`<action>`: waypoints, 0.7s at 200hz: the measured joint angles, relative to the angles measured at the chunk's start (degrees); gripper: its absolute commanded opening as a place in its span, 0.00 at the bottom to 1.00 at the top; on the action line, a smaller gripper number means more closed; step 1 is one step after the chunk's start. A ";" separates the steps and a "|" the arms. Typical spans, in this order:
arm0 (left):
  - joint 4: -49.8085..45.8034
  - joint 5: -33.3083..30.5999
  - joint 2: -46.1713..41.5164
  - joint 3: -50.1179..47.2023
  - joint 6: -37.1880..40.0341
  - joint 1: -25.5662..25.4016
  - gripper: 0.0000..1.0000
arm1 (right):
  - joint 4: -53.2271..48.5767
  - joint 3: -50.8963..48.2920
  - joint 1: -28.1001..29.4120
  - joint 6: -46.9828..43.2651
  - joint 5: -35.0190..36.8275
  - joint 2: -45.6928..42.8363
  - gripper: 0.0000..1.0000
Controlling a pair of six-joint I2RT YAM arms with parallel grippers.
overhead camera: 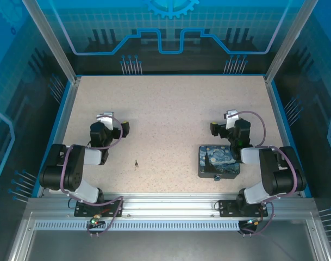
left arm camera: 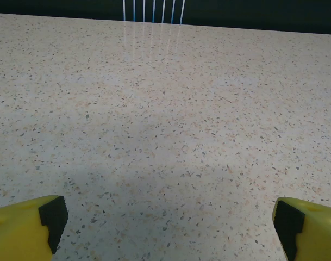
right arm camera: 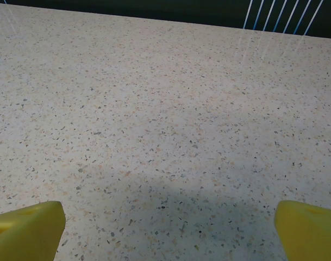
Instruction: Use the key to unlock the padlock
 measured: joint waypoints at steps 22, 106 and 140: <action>0.02 0.00 0.00 0.00 -0.02 0.00 0.99 | 0.00 0.00 0.00 -0.02 0.00 0.00 1.00; -0.02 -1.36 0.00 0.00 -0.17 0.00 0.99 | 0.00 0.00 0.00 -0.02 0.00 0.00 1.00; -0.02 -1.55 0.00 0.00 -0.17 0.00 0.99 | 0.00 0.00 0.00 -0.02 -0.17 0.00 1.00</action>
